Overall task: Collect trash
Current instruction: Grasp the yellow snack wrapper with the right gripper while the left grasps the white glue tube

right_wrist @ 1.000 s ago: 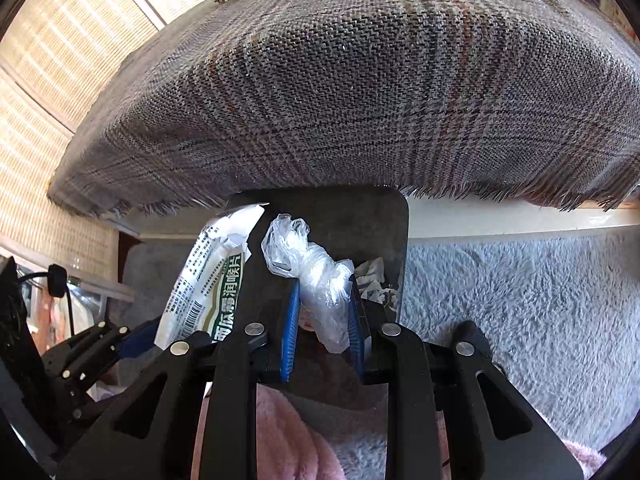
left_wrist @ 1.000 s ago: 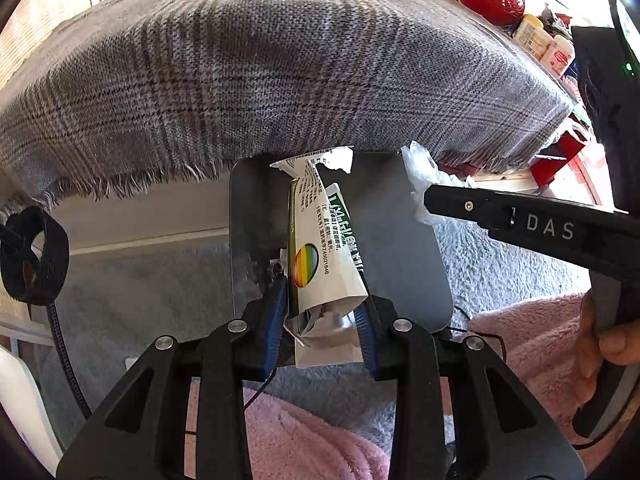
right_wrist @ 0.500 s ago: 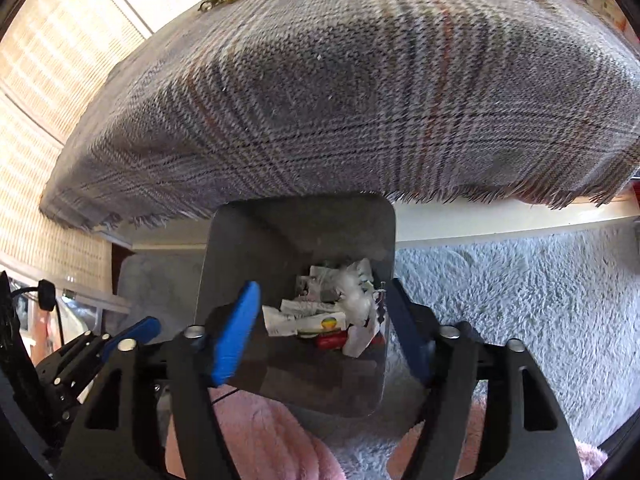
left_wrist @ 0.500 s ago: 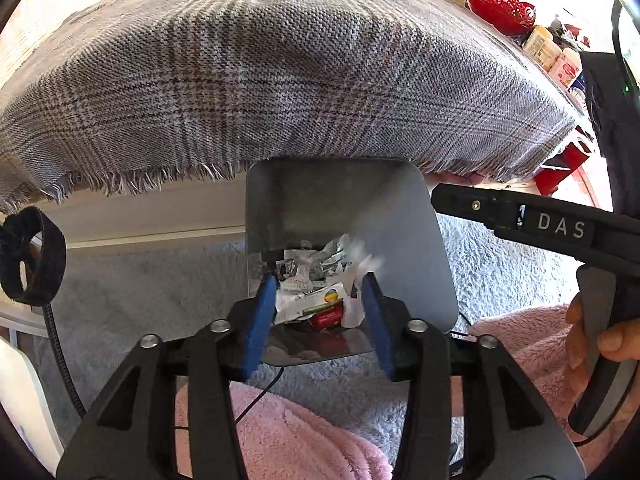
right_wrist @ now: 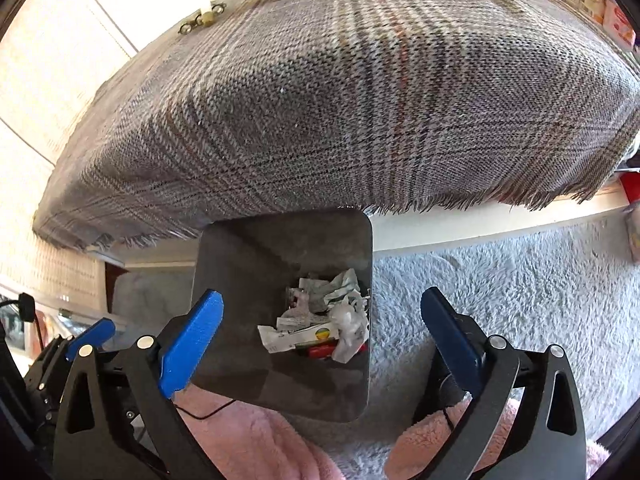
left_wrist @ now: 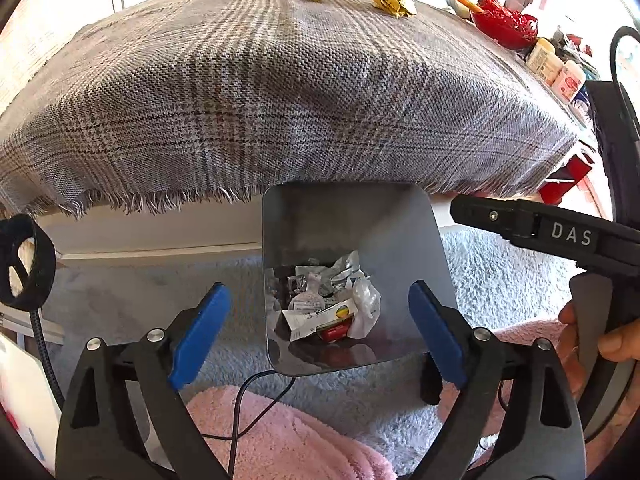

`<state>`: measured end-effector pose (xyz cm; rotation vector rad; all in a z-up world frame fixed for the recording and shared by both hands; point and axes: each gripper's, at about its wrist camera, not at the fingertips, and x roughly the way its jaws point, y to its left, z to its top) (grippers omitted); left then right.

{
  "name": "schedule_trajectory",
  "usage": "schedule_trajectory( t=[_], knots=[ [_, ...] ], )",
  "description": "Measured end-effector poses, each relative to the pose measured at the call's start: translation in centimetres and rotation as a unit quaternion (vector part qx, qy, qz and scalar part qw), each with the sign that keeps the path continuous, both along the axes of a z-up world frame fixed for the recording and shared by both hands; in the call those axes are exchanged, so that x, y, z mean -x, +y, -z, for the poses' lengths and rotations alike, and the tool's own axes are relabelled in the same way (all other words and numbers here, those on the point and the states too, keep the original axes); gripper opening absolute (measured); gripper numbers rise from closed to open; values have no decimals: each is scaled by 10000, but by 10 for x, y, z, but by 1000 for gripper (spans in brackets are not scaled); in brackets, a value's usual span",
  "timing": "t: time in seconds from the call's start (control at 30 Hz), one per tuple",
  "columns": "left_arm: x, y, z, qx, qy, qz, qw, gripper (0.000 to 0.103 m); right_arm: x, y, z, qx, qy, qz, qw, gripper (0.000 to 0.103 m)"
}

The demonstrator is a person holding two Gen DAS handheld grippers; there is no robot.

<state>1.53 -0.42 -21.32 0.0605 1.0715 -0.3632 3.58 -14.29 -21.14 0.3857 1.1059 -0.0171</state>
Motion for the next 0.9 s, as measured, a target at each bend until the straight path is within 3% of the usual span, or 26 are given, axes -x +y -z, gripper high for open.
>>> schedule_trajectory(
  t=[0.2, 0.4, 0.63, 0.9],
  knots=[
    [-4, -1, -13, -8, -157, 58, 9999, 86, -2, -5, -22, -61, -221, 83, 9997, 99],
    [-26, -1, -42, 5, -439, 38, 9990, 86, -25, -18, -66, 70, -597, 179, 9980, 99],
    [-84, -9, -89, -1, -807, -49, 9967, 86, -82, -44, -118, 218, -956, 359, 9945, 99],
    [-149, -26, -109, -71, -1018, -22, 9948, 86, -149, -51, -128, 207, -997, 407, 9940, 99]
  ],
)
